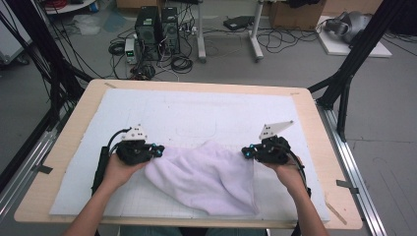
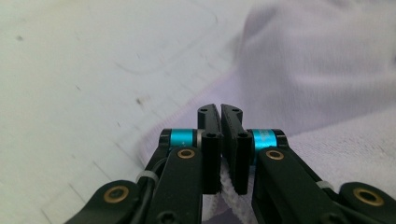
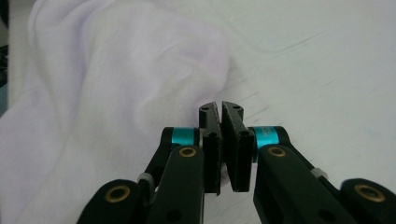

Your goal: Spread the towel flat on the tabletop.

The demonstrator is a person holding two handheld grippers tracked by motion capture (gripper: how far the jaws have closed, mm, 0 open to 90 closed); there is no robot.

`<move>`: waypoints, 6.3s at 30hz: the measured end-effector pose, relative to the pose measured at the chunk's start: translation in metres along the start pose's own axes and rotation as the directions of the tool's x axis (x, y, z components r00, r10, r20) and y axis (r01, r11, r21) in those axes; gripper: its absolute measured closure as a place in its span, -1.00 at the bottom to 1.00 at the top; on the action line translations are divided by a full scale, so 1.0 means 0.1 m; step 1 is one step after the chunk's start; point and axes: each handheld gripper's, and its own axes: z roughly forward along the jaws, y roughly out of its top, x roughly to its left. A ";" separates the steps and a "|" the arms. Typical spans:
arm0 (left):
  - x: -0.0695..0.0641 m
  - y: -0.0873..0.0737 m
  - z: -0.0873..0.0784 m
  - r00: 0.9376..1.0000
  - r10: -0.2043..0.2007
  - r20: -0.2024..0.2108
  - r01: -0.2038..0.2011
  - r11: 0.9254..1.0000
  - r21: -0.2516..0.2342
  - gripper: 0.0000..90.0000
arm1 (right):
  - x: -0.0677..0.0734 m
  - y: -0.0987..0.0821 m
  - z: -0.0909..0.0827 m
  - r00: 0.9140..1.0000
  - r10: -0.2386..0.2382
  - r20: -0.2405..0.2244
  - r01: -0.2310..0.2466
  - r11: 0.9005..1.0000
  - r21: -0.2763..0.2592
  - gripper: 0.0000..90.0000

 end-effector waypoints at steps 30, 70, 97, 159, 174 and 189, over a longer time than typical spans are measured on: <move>0.23 0.02 -0.04 0.992 -0.049 -0.115 0.042 0.997 -0.068 0.14 | -0.12 0.16 0.09 0.992 0.008 0.124 -0.005 1.000 -0.030 0.17; -0.30 -0.48 0.20 0.995 0.093 0.041 -0.096 0.993 0.076 0.83 | 0.49 -0.49 0.54 0.999 -0.024 -0.045 0.025 0.999 0.021 0.53; -0.10 -0.20 -0.20 0.996 0.048 -0.069 -0.052 0.997 -0.062 0.91 | 0.21 -0.10 0.00 0.998 -0.033 0.055 0.038 0.995 -0.095 0.85; -0.14 -0.14 0.40 0.998 0.004 -0.057 -0.005 1.000 -0.017 0.90 | 0.29 0.08 0.83 0.996 -0.055 0.069 0.057 0.998 -0.032 0.73; -0.20 0.13 -0.25 0.997 0.045 -0.062 -0.054 0.987 -0.152 0.91 | 0.33 0.29 0.09 0.999 -0.041 -0.035 0.036 0.990 -0.135 0.74; 0.10 0.04 0.41 0.991 -0.004 -0.131 0.014 0.998 0.069 0.90 | -0.17 0.05 0.52 0.991 0.115 0.067 -0.119 0.992 0.048 0.69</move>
